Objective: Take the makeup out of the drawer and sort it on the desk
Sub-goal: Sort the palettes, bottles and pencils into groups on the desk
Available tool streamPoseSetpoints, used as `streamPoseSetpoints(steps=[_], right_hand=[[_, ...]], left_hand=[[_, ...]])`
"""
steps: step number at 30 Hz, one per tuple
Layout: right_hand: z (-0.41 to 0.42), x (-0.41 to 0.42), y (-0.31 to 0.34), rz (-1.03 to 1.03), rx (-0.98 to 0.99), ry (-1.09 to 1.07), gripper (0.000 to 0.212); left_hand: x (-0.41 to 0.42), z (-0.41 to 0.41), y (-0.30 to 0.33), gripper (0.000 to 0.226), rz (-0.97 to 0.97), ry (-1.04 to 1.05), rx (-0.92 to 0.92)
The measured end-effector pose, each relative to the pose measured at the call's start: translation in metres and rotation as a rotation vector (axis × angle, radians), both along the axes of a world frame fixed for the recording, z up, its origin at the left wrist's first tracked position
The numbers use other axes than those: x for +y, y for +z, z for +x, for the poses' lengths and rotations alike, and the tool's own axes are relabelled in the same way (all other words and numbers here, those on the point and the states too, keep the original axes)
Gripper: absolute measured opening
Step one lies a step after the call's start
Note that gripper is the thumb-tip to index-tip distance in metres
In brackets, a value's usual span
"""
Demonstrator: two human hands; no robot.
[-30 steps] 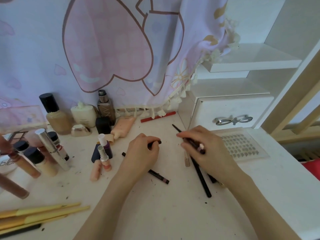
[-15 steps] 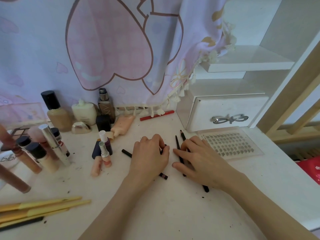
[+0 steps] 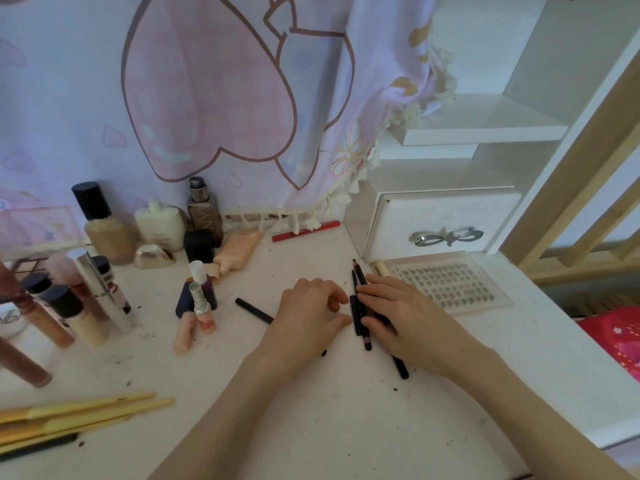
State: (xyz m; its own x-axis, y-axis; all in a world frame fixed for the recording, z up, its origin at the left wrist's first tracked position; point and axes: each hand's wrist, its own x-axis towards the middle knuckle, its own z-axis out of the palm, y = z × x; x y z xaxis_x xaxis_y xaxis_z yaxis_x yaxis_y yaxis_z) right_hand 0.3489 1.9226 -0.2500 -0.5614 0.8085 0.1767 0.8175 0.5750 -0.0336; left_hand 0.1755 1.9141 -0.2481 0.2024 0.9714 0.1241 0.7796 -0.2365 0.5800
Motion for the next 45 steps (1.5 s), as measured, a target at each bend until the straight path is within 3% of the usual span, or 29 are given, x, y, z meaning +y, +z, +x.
streamPoseSetpoints(steps=[4,6,10,17,22,25,29,33,34,40,45], right_hand=[[-0.003,-0.004,0.004,0.007,0.042,-0.016,0.036],[-0.009,-0.008,0.006,0.071,0.100,0.002,0.030],[-0.034,-0.017,0.011,-0.022,0.245,0.013,0.035],[-0.085,-0.017,0.022,-0.235,0.120,-0.034,0.031],[-0.085,-0.010,0.024,-0.170,0.040,-0.005,0.023],[-0.073,-0.004,0.035,-0.233,0.312,-0.089,0.014],[-0.047,0.007,0.050,-0.456,0.934,-0.261,0.008],[-0.044,0.011,0.047,-0.694,1.615,-0.267,0.009],[-0.047,0.011,0.043,-0.705,1.657,-0.259,0.010],[-0.060,0.007,0.028,-0.648,1.477,-0.184,0.022],[-0.055,0.006,0.027,-0.638,1.433,-0.126,0.022]], left_hand=[[0.002,-0.003,0.000,0.021,0.085,-0.020,0.071],[0.005,-0.011,0.003,0.020,0.156,0.020,-0.003],[0.011,-0.033,0.013,0.017,0.224,0.136,-0.201],[0.008,-0.035,0.019,0.020,0.320,0.166,-0.319],[0.010,-0.040,0.020,0.020,0.394,0.147,-0.333],[0.012,-0.043,0.020,0.018,0.422,0.140,-0.295],[0.013,-0.045,0.015,0.023,0.274,0.044,-0.123],[0.009,-0.033,0.016,0.024,0.162,-0.028,-0.079],[0.008,-0.030,0.016,0.024,0.156,-0.022,-0.080],[0.006,-0.028,0.012,0.017,0.138,-0.047,-0.095],[0.006,-0.027,0.010,0.023,0.176,-0.057,-0.157]])
